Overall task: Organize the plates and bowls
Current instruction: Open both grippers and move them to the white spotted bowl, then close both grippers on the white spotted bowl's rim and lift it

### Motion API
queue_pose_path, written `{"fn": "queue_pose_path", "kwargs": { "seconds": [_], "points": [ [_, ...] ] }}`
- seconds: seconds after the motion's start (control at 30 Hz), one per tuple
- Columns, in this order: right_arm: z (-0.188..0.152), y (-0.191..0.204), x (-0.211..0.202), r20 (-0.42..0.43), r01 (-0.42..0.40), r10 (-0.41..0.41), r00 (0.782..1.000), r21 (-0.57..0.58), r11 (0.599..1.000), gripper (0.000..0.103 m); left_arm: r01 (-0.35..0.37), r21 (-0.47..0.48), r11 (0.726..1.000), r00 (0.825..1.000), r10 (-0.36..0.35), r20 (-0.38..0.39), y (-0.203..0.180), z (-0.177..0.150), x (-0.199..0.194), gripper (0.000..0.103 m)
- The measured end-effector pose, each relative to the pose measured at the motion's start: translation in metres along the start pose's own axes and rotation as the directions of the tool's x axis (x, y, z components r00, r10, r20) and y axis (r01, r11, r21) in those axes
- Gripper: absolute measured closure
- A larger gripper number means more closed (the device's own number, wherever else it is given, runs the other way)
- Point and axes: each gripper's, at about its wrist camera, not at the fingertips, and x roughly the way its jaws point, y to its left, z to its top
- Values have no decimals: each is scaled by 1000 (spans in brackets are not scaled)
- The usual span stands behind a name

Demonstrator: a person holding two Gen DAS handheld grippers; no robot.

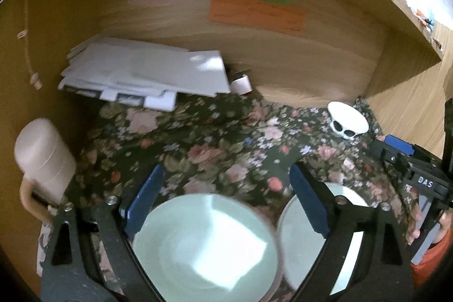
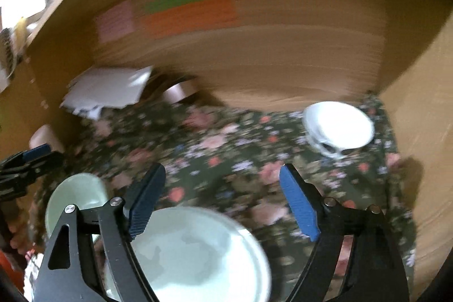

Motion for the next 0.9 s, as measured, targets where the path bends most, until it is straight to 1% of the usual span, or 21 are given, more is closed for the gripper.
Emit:
{"fn": "queue_pose_path", "kwargs": {
  "seconds": [0.13,0.27,0.47,0.63,0.67,0.73,0.8,0.83,0.9],
  "points": [
    [7,-28,3,6,61,-61,998,38,997,22,41,2,999,999,-41,-19,-13,14,15,11],
    [10,-54,14,-9,111,-110,994,75,991,22,87,10,996,995,-86,-54,-27,26,34,11],
    [12,-92,42,-50,186,-181,982,123,975,22,118,81,990,989,-109,-103,-60,43,72,11],
    [13,-121,67,-88,227,-215,973,163,960,22,114,116,987,986,-98,-133,-78,51,103,11],
    [13,-126,72,-96,233,-219,971,173,957,24,112,123,986,986,-95,-139,-81,53,109,11],
    [14,-138,82,-119,240,-220,968,192,952,29,105,144,984,985,-83,-151,-88,54,123,11],
    [14,-146,91,-141,244,-218,966,204,948,37,102,155,983,984,-76,-164,-93,53,133,11],
    [14,-149,95,-153,243,-214,965,209,947,39,101,159,982,982,-73,-174,-96,53,139,11],
    [14,-155,104,-172,248,-213,962,217,944,45,103,164,981,978,-70,-194,-99,52,147,11]
  ]
}}
